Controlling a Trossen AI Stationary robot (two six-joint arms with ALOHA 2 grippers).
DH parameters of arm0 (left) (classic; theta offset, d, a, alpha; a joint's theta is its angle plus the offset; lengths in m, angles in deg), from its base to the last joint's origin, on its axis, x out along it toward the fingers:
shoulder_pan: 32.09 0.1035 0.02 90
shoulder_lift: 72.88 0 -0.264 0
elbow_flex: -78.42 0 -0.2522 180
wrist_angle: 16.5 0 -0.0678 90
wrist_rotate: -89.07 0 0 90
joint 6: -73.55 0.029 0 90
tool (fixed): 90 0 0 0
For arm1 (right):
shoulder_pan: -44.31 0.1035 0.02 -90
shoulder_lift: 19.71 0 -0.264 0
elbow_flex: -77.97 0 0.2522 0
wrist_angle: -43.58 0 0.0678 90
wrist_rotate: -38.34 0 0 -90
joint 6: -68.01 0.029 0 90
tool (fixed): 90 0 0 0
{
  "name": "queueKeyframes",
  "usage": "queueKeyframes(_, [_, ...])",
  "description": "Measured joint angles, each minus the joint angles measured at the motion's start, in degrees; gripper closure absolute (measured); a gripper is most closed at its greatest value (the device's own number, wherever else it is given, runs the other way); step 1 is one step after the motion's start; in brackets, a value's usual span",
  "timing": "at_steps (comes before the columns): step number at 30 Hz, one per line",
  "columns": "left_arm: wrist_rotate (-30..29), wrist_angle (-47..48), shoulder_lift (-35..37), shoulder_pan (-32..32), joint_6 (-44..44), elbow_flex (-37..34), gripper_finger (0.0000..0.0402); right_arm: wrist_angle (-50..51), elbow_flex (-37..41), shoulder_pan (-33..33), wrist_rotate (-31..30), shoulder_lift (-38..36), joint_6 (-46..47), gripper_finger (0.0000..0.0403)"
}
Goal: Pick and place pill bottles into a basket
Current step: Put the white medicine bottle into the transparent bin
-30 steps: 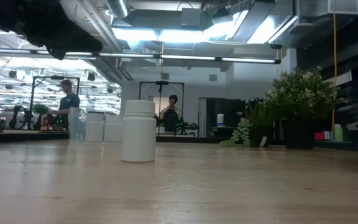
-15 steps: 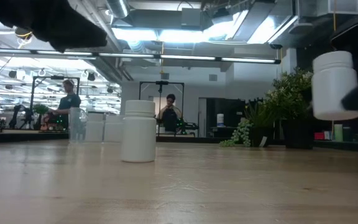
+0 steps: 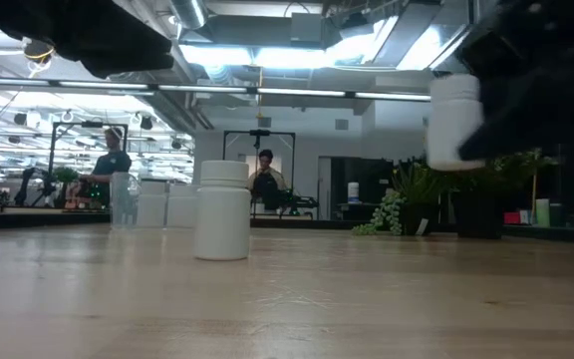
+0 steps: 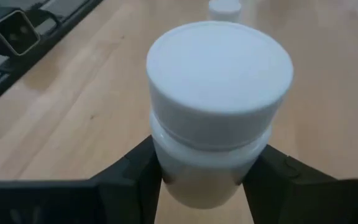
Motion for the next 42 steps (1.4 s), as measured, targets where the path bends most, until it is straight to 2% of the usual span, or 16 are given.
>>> queueKeyframes(3, [0.4,0.0,0.0,0.5,-0.2,0.0,0.0190,2.9,-2.9,-4.0,4.2,-0.4,-2.8,0.0233])
queueKeyframes(6, [3.9,0.0,0.0,2.1,-0.9,0.0,0.0190,3.0,-4.4,-9.0,11.6,-0.3,-4.4,0.0233])
queueKeyframes(12, [9.5,0.0,0.0,8.7,0.4,0.0,0.0190,3.7,-8.1,-18.9,20.3,-0.3,-8.3,0.0234])
queueKeyframes(19, [17.3,0.0,0.0,17.7,2.2,0.0,0.0190,11.4,-14.1,-24.5,20.9,0.4,-13.2,0.0234])
queueKeyframes(30, [30.5,-0.8,0.0,29.8,2.4,0.0,0.0190,11.8,-19.3,-25.4,20.3,5.9,-13.0,0.0234])
queueKeyframes(37, [39.0,-4.5,0.0,34.3,6.9,0.0,0.0190,11.8,-23.2,-25.4,18.6,9.1,-14.5,0.0234])
queueKeyframes(42, [41.6,-6.1,0.0,36.2,7.4,0.0,0.0190,11.8,-25.6,-25.6,18.3,11.6,-14.7,0.0234])
